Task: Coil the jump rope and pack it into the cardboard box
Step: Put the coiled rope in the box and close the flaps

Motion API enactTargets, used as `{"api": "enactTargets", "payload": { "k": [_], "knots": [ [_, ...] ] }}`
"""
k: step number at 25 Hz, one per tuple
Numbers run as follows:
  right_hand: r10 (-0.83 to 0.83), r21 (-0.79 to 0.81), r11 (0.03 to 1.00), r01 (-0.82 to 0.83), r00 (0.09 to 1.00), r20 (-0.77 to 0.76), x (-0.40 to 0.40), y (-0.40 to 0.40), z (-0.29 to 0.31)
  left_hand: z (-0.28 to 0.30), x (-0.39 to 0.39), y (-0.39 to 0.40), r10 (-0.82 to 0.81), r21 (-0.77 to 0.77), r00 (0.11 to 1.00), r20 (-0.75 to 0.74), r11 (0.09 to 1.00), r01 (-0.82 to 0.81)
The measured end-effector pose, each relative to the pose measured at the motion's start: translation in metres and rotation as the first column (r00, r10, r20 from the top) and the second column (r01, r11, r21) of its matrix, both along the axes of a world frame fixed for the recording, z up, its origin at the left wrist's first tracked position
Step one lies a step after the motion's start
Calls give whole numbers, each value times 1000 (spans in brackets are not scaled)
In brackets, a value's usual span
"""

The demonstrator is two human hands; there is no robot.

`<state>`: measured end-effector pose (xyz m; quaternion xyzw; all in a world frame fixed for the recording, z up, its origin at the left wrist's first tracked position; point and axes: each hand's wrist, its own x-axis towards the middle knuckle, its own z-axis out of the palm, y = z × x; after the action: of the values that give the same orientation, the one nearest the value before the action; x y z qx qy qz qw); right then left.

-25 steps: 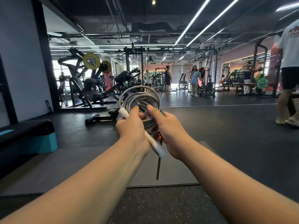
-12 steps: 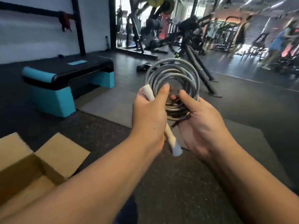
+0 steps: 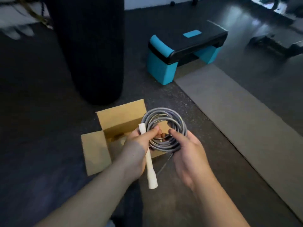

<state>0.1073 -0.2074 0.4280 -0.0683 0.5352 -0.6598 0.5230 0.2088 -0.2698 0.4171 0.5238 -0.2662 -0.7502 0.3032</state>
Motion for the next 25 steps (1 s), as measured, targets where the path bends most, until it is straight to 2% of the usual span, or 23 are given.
{"api": "enactTargets", "payload": {
  "k": [4,6,9,14,18,21,25],
  "knots": [
    [103,74,992,-106,994,39,28,-41,-17,-12,43,-35,-11,37,998,54,999,9],
    [138,111,984,-139,990,19,34,-65,-36,-31,53,-58,24,31,999,37,999,-25],
    [217,217,953,-212,976,-1,35,-102,-68,-63,58,-86,84,42,990,113,995,-89],
    [295,366,892,-267,955,-22,20,-177,-147,-136,50,-147,92,217,982,164,968,-127],
    [352,414,849,-329,936,22,14,-215,-231,-219,42,-171,184,302,967,176,925,-231],
    [393,438,804,-403,912,117,2,-232,-314,-301,31,-180,195,290,934,300,914,-284],
    [460,500,730,-466,876,144,-10,-248,-410,-394,11,-188,173,237,857,486,917,-320]
  ]
}}
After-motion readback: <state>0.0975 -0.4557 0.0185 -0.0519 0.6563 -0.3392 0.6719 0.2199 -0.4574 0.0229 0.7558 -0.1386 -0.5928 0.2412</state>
